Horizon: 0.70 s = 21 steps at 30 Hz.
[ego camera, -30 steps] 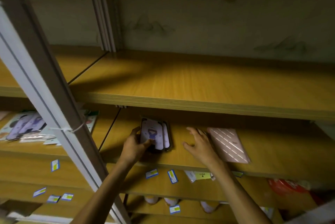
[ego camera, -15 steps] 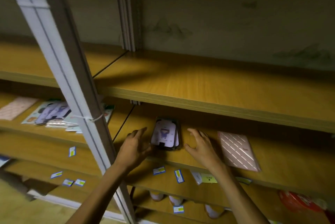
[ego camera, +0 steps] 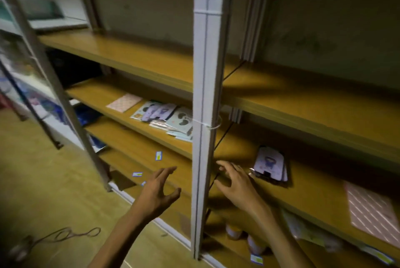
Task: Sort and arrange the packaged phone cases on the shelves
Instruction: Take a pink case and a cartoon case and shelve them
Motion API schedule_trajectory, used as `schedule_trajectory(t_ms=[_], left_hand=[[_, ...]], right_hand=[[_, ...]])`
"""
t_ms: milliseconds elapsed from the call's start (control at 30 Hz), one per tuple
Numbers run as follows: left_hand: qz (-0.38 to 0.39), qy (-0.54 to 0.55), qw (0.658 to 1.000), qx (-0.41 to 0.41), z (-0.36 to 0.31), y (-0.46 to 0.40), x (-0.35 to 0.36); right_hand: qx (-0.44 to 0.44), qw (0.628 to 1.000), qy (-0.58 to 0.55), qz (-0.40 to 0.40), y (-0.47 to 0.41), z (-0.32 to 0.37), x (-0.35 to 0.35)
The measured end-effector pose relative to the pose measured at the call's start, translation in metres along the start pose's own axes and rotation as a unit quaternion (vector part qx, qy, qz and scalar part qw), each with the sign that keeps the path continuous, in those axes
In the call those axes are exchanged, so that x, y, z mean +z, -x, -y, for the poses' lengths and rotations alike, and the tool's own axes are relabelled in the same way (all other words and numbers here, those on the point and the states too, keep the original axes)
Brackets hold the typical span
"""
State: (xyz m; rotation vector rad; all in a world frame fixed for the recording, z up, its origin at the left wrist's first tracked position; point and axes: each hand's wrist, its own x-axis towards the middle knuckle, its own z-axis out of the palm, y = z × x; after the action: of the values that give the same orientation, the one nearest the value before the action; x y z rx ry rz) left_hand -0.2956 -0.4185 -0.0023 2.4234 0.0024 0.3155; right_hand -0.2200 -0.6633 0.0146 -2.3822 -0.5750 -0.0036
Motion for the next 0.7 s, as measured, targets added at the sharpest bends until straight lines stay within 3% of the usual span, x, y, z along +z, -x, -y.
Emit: schedule_trajectory(t_ms=[133,400,700], left_hand=[[-0.021,-0.008,0.999,-0.04,0.045,0.018,-0.054],[-0.037,-0.033,0.996,-0.08,0.141,0.041,-0.146],[-0.032,-0.042,0.993,-0.108,0.219,0.018,-0.202]], right_hand=[[-0.037,0.998,-0.007,0.049,-0.013,0.051,0.043],[-0.068,0.995,0.029,0.065,-0.063,0.143,0.13],[-0.049,0.994,0.03,0.094,-0.133,0.202,0.192]])
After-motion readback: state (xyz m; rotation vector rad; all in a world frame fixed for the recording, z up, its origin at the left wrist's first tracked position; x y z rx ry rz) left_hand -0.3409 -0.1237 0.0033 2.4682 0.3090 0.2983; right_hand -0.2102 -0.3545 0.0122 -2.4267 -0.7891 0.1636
